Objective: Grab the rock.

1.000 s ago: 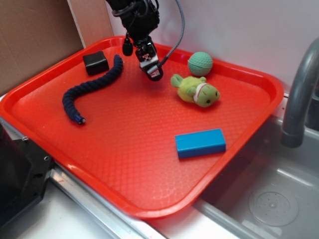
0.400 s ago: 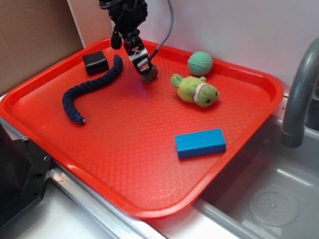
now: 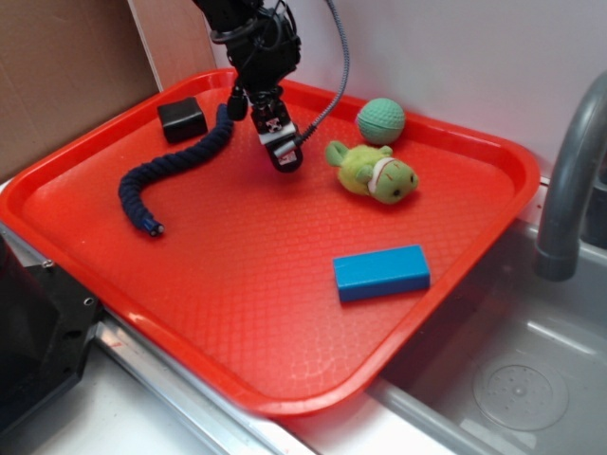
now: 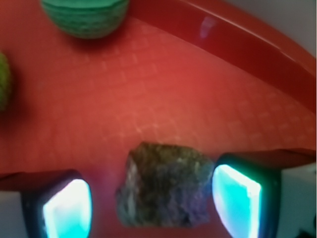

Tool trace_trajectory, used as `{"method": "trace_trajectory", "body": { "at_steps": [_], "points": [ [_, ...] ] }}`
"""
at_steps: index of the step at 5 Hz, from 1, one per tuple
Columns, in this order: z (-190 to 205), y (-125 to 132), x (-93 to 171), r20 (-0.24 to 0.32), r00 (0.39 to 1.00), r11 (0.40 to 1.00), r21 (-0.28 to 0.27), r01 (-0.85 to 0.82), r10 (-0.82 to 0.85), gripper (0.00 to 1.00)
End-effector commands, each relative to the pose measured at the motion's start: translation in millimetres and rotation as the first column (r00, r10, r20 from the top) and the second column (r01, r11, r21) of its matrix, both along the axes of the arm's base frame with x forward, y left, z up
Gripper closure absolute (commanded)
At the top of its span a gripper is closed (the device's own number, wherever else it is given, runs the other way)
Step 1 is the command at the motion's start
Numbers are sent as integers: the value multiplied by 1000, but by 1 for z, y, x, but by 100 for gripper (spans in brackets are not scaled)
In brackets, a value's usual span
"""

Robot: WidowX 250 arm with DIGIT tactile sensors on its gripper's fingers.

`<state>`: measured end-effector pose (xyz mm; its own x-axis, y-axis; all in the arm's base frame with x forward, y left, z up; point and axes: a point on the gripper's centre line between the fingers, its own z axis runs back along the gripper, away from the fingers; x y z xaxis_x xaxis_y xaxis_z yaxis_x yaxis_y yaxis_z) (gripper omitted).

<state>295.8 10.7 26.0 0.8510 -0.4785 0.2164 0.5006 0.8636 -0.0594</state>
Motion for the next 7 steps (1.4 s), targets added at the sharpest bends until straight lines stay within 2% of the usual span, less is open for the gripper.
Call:
{"method": "trace_trajectory", "body": {
  "at_steps": [1, 2, 3, 5, 6, 7],
  "points": [
    [-8, -19, 17, -28, 999, 998, 62, -21, 22, 0],
    [-14, -15, 16, -20, 998, 995, 90, -50, 52, 68],
    [-8, -16, 13, -3, 998, 995, 83, -56, 56, 100],
    [2, -16, 7, 8, 998, 996, 64, -68, 68, 100],
    [13, -14, 13, 7, 993, 992, 36, -119, 119, 0],
    [47, -17, 10, 136, 989, 997, -43, -58, 64, 0]
  ]
}}
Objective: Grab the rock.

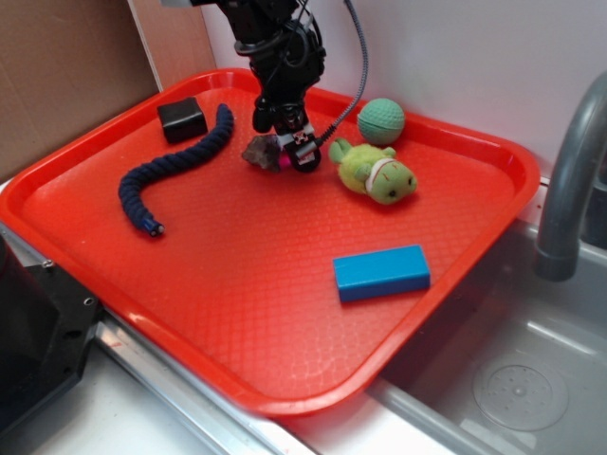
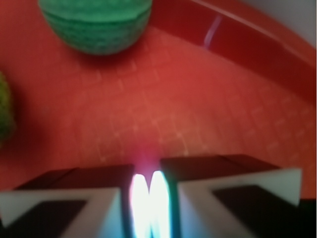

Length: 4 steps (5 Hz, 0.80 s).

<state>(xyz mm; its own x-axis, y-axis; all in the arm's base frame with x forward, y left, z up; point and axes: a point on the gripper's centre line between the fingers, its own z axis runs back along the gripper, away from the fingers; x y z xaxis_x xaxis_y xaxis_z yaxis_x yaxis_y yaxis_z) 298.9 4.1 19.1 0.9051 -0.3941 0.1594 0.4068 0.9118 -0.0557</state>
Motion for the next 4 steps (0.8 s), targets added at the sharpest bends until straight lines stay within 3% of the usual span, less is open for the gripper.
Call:
{"method": "trace_trajectory", "body": {
  "at_steps": [1, 2, 3, 4],
  "points": [
    [73, -1, -5, 272, 957, 988, -90, 126, -98, 0],
    [69, 3, -21, 257, 910, 935, -57, 350, -326, 0],
    [49, 5, -30, 199, 872, 892, 38, 450, -448, 0],
    [24, 7, -33, 119, 866, 874, 89, 477, -485, 0]
  ]
}}
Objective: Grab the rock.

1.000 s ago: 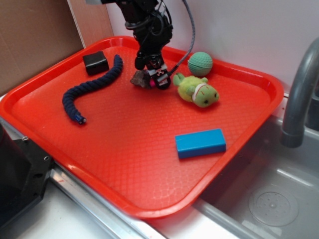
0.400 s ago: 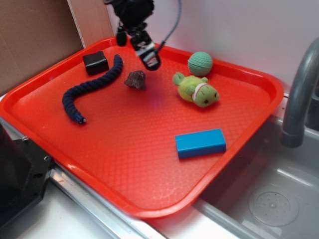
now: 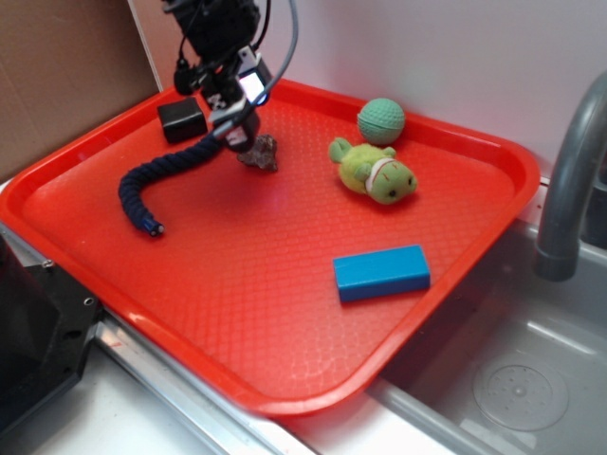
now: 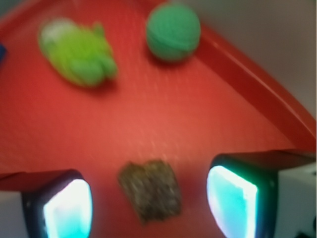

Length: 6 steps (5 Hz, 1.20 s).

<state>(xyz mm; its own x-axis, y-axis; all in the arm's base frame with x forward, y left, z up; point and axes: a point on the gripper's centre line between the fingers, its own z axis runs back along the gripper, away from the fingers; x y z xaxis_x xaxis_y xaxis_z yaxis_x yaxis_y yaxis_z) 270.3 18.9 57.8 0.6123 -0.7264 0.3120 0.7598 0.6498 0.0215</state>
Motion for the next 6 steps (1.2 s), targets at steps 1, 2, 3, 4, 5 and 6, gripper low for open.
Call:
{"method": "trace_trajectory", "body": {
  "at_steps": [1, 2, 3, 4, 5, 6],
  "points": [
    [-25, -11, 3, -42, 998, 992, 115, 53, -49, 0],
    [-38, -18, 5, -85, 995, 991, 121, 65, -55, 0],
    [-39, -20, 6, -99, 995, 992, 121, 37, -25, 100],
    [-36, -18, 4, -93, 996, 993, 111, 29, -19, 100],
    [-26, -18, 3, -72, 997, 994, 112, 4, 4, 100],
    [14, -24, 5, 60, 965, 945, 192, -263, 256, 100]
  ]
}}
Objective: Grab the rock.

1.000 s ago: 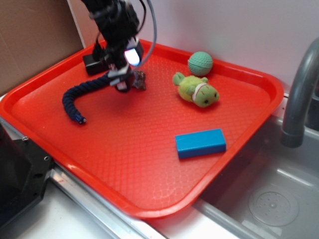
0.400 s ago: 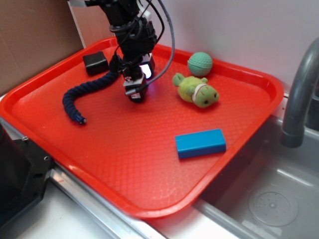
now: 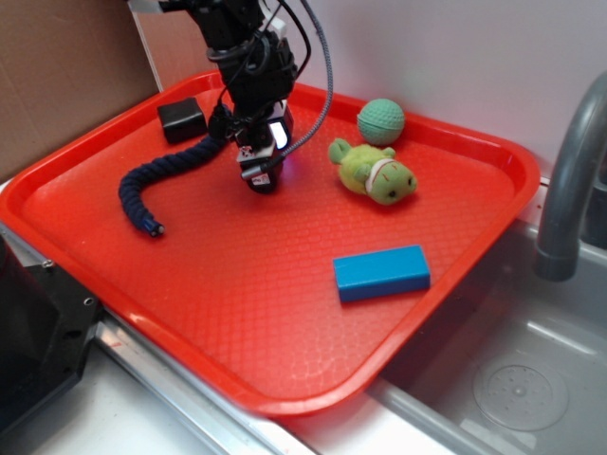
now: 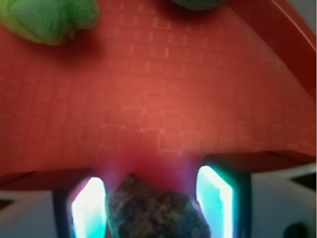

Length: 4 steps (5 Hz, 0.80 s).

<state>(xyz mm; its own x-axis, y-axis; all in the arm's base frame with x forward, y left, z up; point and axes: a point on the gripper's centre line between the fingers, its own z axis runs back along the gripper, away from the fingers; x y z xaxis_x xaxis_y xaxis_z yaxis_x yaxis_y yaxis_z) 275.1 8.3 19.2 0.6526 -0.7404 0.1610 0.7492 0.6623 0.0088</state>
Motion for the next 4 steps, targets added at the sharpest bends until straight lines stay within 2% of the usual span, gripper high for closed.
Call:
{"method": "trace_trajectory", "body": {
  "at_steps": [1, 2, 3, 4],
  "points": [
    [102, -32, -7, 320, 835, 881, 2, -473, 448, 100],
    [155, -51, -38, 314, 677, 733, -110, -671, 666, 100],
    [209, -49, -52, 213, 546, 578, -140, -804, 810, 100],
    [219, -34, -53, 134, 481, 495, -116, -861, 867, 100]
  ]
}}
